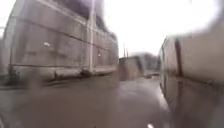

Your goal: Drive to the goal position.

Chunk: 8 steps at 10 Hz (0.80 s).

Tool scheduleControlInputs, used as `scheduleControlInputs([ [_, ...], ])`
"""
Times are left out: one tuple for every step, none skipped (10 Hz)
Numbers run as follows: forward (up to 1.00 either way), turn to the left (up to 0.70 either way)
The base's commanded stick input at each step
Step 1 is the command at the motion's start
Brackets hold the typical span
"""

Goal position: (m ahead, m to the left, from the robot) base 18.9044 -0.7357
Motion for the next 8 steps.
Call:
scheduleControlInputs([
  [0.5,-0.02],
  [0.5,-0.16],
  [0.5,-0.37],
  [0.5,-0.43],
  [0.5,-0.43],
  [0.5,-0.43],
  [0.5,-0.43],
  [0.5,-0.43],
])
